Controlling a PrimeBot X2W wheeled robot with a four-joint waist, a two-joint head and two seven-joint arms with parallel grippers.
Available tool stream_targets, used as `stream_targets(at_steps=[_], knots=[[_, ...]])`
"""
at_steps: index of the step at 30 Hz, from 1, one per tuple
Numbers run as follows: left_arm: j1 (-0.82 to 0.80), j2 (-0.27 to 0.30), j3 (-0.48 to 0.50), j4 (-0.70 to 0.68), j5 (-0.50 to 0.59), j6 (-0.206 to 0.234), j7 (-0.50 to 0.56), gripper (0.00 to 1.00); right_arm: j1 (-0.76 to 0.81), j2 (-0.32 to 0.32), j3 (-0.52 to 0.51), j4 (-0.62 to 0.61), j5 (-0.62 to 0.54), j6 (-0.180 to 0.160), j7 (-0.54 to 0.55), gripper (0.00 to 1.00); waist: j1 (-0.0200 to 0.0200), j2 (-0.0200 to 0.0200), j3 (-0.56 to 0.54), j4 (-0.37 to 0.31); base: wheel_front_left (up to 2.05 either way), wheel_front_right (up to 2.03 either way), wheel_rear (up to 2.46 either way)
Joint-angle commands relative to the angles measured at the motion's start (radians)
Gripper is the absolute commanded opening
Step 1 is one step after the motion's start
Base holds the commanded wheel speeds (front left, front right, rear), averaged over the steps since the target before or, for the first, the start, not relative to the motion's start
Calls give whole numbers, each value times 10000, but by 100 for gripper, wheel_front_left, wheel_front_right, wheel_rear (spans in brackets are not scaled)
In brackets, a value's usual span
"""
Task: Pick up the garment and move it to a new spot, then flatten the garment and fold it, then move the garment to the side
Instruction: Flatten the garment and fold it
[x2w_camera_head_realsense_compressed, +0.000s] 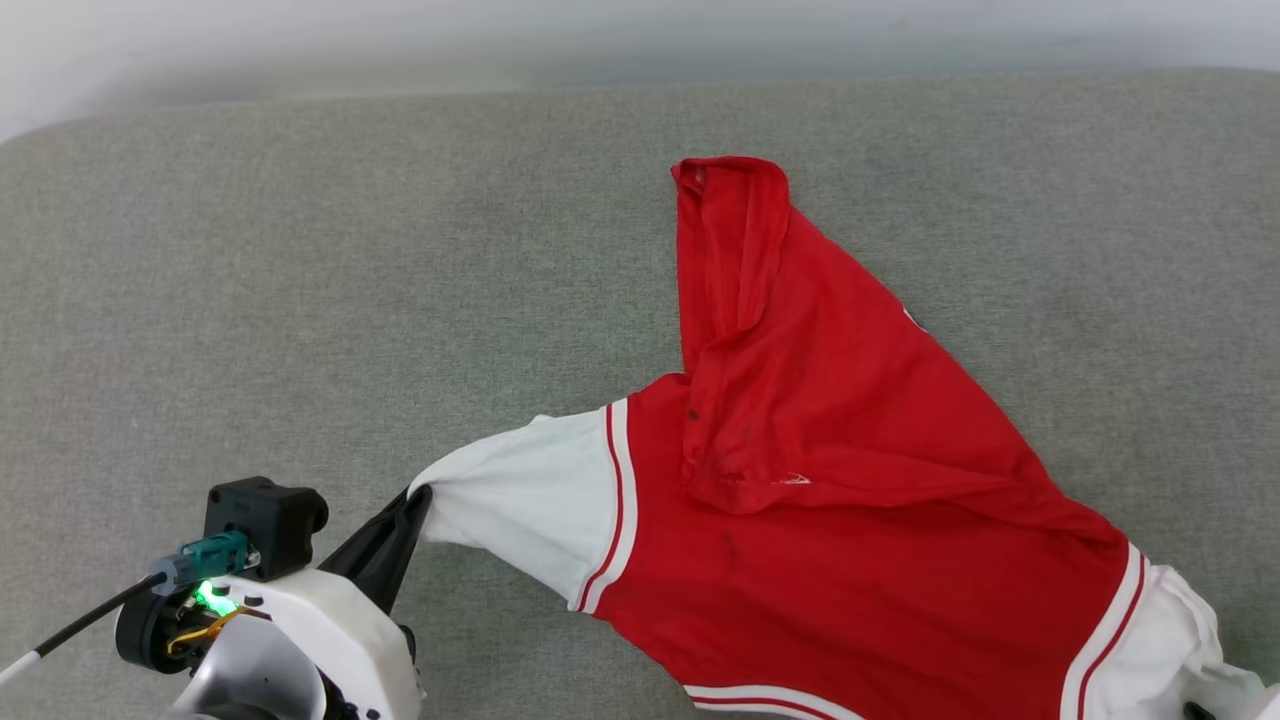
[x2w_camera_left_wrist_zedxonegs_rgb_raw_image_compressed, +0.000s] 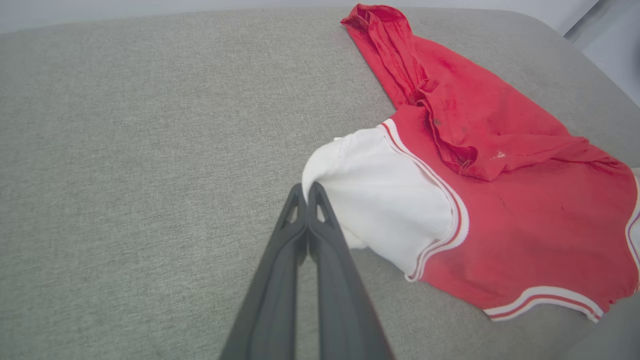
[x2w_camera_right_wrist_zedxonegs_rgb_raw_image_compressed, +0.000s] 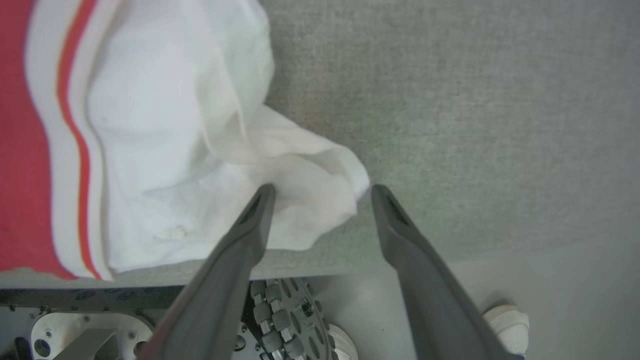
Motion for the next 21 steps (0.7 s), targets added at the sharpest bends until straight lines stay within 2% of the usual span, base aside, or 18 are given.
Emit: stream_targets(at_steps=[1,5,7,8,9,10,16,21], knots=[[-123,31,1,-33,-30,-18,-6,0,-194,38,52,255,104,-5,-131,100,0,0,109,88,0,0,0],[-200,28,-74,13,-50,-67,-5,0,-318,48,448,925,299,-3,-449,100,0,0,176,197,0,0,0],[-241,51,-114,69,-56,-85,6,0,-533,23,892,1490,448,-1,-958,100,0,0,186,278,0,0,0],[-240,62,-117,85,-58,-88,7,0,-559,-2,1022,1603,499,5,-1047,84,0,0,171,288,0,0,0],[-222,75,-114,97,-67,-93,5,0,-610,-2,1094,1687,562,12,-1143,18,0,0,150,292,0,0,0],[-186,93,-118,107,-80,-104,5,0,-653,-41,1176,1758,602,12,-1248,0,0,0,113,297,0,0,0],[116,246,48,74,-69,-49,-160,0,-867,-557,1158,1731,573,-8,-2086,0,0,0,-346,274,0,0,0],[517,428,254,-187,-209,-122,-319,0,-743,-974,1187,652,1381,-5,-2208,0,0,0,-865,119,0,0,0]])
